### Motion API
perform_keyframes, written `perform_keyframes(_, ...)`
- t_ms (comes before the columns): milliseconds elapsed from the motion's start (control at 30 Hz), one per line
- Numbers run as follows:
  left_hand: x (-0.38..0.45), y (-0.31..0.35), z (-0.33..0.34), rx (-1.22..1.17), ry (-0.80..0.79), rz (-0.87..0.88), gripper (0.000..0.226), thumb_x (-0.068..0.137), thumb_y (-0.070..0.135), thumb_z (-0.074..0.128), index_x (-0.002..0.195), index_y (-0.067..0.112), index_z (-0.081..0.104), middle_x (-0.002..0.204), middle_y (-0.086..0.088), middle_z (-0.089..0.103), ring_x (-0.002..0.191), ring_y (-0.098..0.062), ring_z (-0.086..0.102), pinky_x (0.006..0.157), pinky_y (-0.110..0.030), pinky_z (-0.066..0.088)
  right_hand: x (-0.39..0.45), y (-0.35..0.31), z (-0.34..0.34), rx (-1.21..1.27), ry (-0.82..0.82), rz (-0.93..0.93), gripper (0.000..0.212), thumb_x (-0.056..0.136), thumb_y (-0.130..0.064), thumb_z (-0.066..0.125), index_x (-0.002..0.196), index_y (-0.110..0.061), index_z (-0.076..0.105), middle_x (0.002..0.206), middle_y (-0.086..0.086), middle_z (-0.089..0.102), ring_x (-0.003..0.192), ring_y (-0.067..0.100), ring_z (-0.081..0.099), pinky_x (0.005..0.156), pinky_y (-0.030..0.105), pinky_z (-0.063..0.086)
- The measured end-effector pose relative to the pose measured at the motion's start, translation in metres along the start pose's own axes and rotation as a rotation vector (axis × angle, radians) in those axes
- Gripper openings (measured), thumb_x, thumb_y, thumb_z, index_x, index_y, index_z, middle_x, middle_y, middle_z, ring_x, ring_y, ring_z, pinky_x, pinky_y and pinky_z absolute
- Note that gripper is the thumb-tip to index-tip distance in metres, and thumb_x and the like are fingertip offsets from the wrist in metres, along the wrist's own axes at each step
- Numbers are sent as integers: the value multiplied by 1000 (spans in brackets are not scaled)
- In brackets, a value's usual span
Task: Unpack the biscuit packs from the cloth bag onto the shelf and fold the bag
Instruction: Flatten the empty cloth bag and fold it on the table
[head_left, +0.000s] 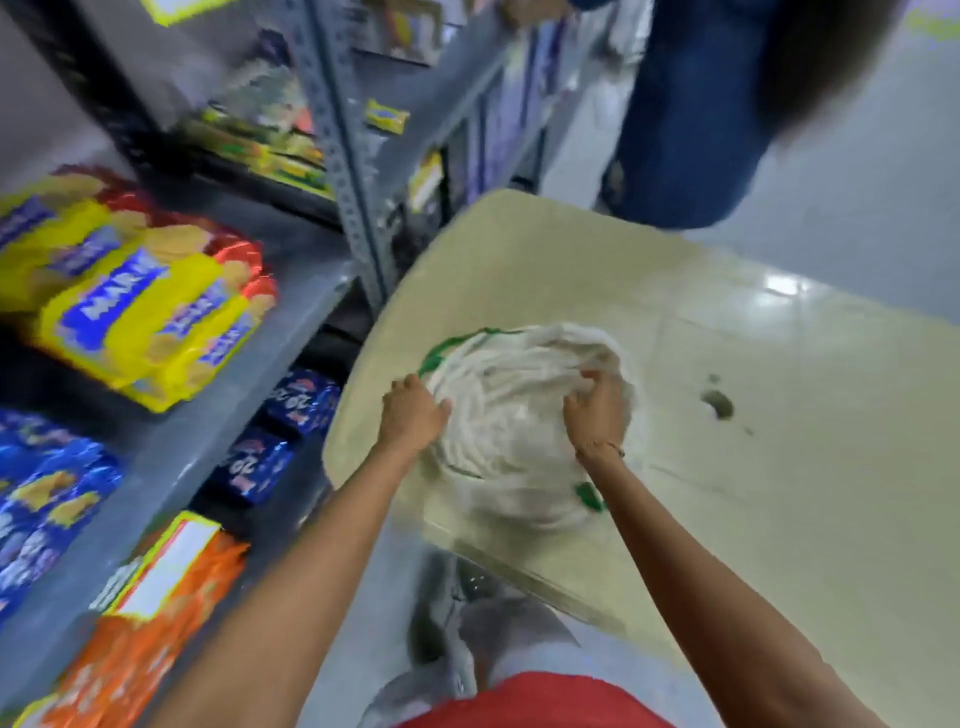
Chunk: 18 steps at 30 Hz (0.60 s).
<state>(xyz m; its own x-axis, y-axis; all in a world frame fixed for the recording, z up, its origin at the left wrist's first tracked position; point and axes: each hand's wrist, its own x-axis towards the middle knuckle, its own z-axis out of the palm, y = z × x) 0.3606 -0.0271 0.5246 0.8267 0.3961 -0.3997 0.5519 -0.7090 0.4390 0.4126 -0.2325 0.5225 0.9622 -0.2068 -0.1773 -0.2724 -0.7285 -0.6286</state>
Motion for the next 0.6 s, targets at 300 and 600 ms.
perform_keyframes(300,28,30,38,105,87,-111,73,89,50,52,139,0,32,144,-20,38,133,-35,36,108,-44,30,19,62,-39,175,-366,582,63,78,-33,70,126,-1,47,128,20,55,114,39,54,94,46,49)
perform_keyframes(600,67,45,35,-72,-15,-76,86,79,46,71,135,-8,34,137,-26,47,123,-39,50,95,-40,44,28,81,-46,588,-299,567,54,82,-25,66,126,-1,46,114,12,58,101,30,58,83,40,51)
